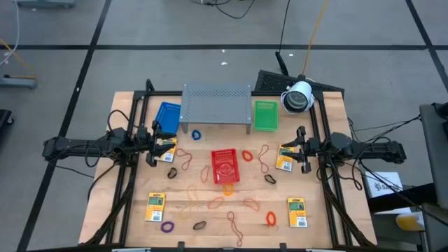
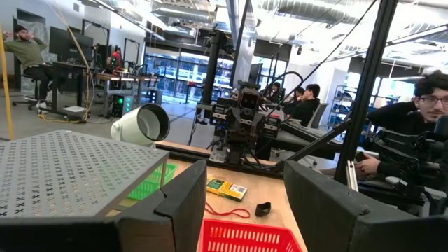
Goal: Pick & Place Office Desk Supplies
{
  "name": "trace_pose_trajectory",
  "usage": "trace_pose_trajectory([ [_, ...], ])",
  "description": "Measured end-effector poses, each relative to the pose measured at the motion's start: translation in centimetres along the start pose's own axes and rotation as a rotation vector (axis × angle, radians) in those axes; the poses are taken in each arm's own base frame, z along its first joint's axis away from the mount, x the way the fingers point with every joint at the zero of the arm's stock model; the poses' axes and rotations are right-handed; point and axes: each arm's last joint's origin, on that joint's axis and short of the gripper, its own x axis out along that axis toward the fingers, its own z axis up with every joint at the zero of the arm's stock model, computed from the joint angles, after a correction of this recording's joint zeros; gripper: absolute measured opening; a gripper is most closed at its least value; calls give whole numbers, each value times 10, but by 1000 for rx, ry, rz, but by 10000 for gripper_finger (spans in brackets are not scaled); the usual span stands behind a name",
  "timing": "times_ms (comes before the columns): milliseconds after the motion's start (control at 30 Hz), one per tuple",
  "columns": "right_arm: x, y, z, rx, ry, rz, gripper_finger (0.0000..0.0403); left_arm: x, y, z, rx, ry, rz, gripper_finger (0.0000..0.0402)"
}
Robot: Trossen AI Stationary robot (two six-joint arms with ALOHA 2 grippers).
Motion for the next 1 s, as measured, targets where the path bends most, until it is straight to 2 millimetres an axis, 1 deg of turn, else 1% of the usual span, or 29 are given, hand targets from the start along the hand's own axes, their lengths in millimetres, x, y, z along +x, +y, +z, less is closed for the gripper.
trace_pose_trajectory([
  [467,0,0,0,-2,0,0,128,0,0,0,0,0,0,200],
  [500,0,0,0,-32,-2,-1,128,0,0,0,0,0,0,200],
  [600,0,0,3,-260,-30,-15,128,0,0,0,0,-1,1,200],
  [667,0,0,3,-377,-24,-18,128,0,0,1,0,-16,18,200],
  [767,0,-1,2,-461,-19,-29,128,0,1,4,8,-48,46,200],
  [933,0,-1,5,-455,-41,-41,128,0,0,8,44,-91,25,200],
  [1000,0,0,6,-313,-58,-25,128,0,0,8,39,-87,24,200],
])
